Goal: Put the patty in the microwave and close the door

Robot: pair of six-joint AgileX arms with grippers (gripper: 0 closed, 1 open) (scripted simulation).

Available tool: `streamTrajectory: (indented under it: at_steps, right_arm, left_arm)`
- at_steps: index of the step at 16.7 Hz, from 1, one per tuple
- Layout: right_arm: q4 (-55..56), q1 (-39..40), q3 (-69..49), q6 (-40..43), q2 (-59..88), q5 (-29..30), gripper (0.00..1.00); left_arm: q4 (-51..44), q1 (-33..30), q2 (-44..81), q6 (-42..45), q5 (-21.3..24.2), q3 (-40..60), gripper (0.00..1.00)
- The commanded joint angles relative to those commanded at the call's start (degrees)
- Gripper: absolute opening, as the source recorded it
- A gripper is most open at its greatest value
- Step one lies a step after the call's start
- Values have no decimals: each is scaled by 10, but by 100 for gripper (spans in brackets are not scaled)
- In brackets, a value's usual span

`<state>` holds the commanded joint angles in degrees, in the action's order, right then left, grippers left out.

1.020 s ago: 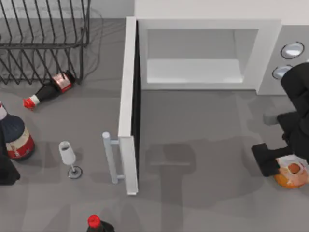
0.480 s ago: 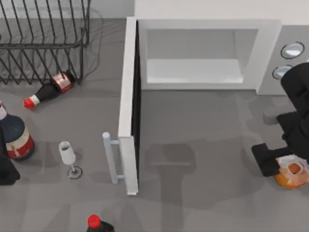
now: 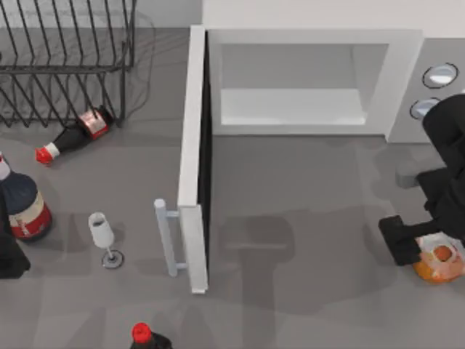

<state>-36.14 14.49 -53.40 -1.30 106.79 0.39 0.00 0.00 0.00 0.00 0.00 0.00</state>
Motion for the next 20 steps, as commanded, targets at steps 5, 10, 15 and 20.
streamTrajectory:
  at_steps: [5, 10, 15, 20]
  right_arm:
    - [-72, -1, -43, 0, -51, -2, 0]
    - [-208, -2, -123, 2, -99, -3, 0]
    - [-262, -3, -157, 3, -126, -3, 0]
    - [-244, 7, -160, -1, -115, 2, 0]
  left_arm:
    - [0, 0, 0, 0, 0, 0, 100]
    - [0, 0, 0, 0, 0, 0, 100]
    - [0, 0, 0, 0, 0, 0, 100]
    - [0, 0, 0, 0, 0, 0, 100]
